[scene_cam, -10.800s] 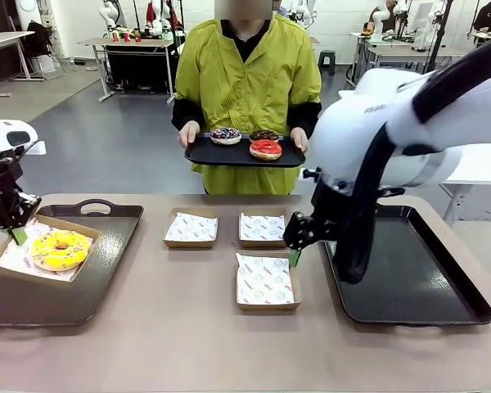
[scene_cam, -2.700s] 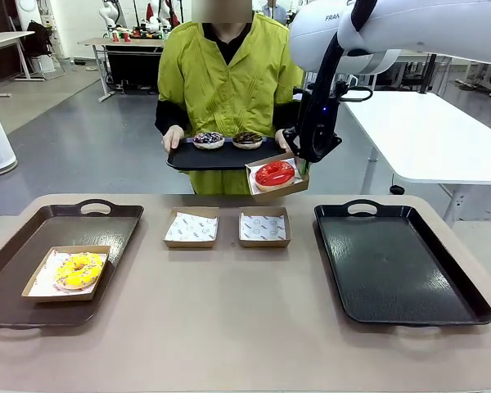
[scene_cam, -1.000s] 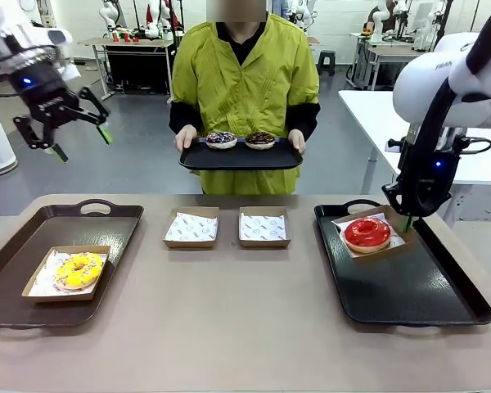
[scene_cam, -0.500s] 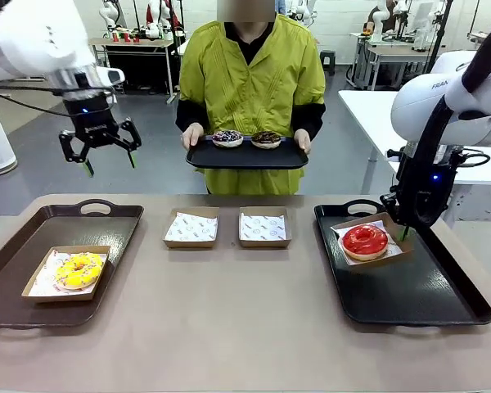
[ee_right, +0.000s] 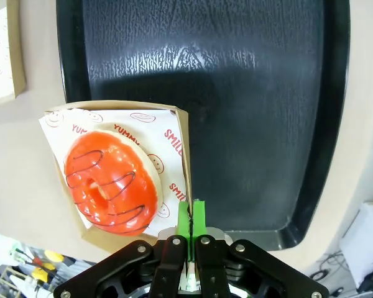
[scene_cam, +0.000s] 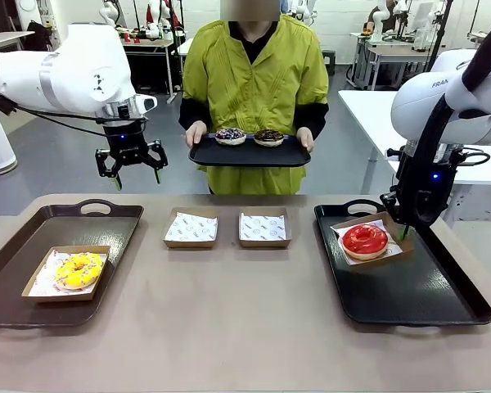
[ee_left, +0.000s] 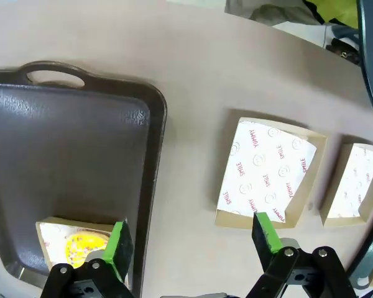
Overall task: Individually package the donuts and arrange them on the tray.
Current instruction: Place the picked Paper togo box on the Handle tray while simultaneously picking up another Paper togo box from the table with the other hand.
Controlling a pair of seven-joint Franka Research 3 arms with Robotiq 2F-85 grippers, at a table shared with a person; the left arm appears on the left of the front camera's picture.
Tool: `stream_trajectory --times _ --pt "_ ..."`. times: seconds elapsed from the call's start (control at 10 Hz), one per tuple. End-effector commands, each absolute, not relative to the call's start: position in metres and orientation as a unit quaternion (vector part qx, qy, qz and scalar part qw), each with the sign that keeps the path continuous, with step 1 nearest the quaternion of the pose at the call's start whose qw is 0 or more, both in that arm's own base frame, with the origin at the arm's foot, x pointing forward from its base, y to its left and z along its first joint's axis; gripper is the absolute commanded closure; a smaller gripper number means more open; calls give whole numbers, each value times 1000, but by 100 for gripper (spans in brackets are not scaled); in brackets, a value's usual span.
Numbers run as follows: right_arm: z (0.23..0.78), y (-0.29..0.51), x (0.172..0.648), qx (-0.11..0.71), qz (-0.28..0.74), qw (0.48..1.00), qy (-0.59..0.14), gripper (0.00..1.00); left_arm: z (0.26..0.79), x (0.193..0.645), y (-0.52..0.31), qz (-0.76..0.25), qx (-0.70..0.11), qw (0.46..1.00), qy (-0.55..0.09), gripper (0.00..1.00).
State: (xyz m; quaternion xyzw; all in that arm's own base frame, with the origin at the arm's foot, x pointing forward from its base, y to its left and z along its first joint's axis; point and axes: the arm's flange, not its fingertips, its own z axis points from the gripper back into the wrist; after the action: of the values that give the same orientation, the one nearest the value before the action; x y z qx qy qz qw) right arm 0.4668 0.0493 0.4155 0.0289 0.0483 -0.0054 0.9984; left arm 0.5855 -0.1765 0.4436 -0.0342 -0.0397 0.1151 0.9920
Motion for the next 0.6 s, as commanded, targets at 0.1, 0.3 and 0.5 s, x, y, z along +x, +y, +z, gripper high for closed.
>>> stream_trajectory --times 0.1,0.3,0.5 --pt "419 49 468 28 -5 998 52 99 391 597 -198 91 -44 993 -59 0" --pt "419 49 468 28 -5 998 52 99 371 591 -211 52 -43 997 -42 0" --pt "419 49 468 28 -5 998 52 99 359 583 -219 30 -41 998 -30 0"
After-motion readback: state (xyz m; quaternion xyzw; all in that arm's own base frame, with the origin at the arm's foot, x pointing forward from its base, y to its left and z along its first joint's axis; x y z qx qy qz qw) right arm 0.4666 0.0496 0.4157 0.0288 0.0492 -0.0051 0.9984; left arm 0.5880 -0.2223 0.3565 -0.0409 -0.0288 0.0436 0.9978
